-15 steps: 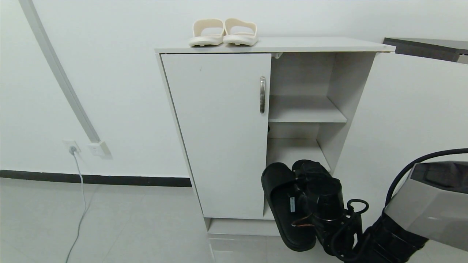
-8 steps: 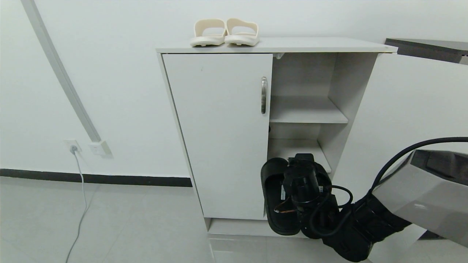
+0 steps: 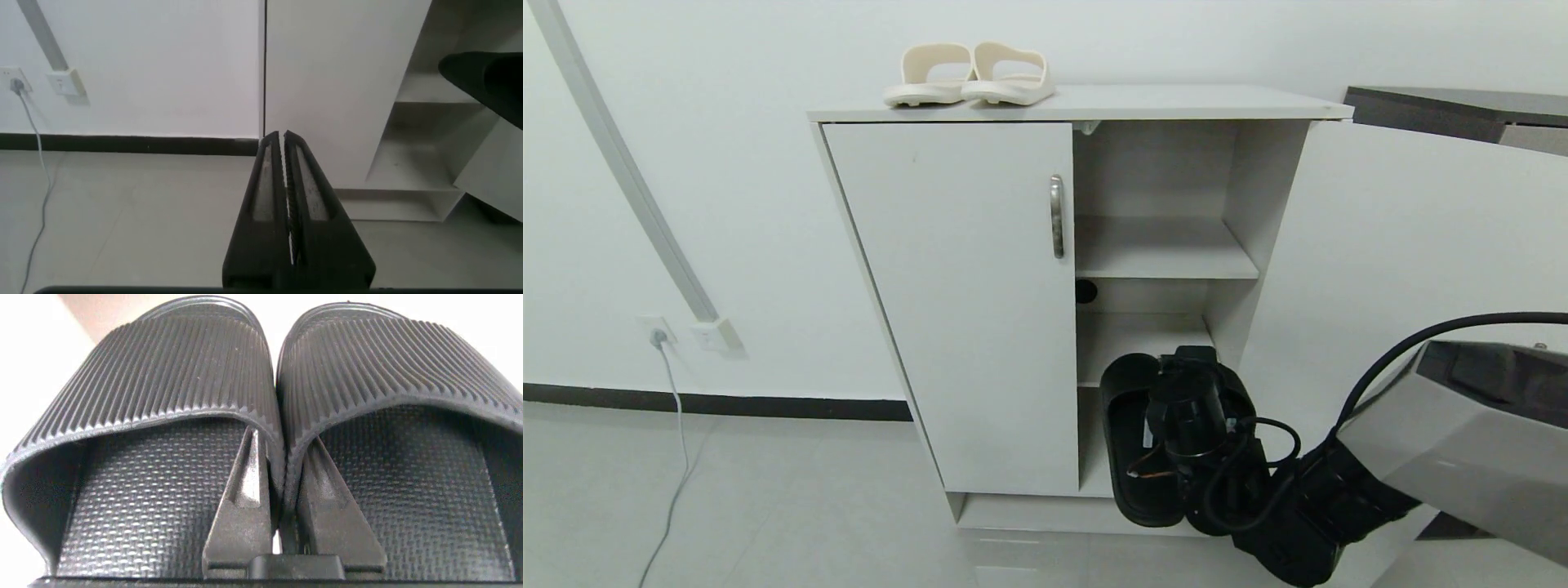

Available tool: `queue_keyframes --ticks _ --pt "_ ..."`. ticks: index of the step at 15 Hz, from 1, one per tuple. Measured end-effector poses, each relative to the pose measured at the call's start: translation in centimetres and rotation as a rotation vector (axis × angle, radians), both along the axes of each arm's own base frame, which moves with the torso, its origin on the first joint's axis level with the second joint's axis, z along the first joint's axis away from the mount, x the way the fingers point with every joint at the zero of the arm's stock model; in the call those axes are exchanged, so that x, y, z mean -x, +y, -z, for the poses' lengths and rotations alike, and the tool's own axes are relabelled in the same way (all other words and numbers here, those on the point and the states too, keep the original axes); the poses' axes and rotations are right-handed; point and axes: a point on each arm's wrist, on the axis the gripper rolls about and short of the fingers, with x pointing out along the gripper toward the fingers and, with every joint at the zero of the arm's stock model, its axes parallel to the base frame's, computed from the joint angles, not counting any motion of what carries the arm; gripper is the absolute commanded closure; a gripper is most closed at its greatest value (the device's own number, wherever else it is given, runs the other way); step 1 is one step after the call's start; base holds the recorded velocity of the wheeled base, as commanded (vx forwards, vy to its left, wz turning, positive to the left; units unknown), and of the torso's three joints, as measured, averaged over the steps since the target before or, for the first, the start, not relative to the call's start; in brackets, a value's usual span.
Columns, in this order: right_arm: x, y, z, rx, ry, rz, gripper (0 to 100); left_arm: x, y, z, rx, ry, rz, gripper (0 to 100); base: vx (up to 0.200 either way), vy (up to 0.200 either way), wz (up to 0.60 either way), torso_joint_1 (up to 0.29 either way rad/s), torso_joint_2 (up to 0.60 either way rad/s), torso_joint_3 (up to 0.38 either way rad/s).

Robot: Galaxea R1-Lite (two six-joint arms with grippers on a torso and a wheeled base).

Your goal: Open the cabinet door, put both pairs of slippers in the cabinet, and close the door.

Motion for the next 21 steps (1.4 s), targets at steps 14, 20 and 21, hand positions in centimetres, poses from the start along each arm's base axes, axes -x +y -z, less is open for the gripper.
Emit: queue_keyframes --ticks 14,20,21 --pt "-0.5 0.4 3.9 0.013 -0.019 -0.033 100 0.0 0.0 0.0 0.000 0.000 -0.003 100 0.000 0.000 0.00 0.000 0.00 0.000" --pt "-0.7 0.3 4.6 0.020 -0.009 -0.029 100 0.0 0.0 0.0 -0.001 0.000 0.000 100 0.000 0.000 0.00 0.000 0.00 -0.017" --pt "-0.8 0.3 4.7 0.020 -0.008 -0.027 100 0.0 0.0 0.0 -0.001 0.000 0.001 100 0.000 0.000 0.00 -0.002 0.00 -0.154"
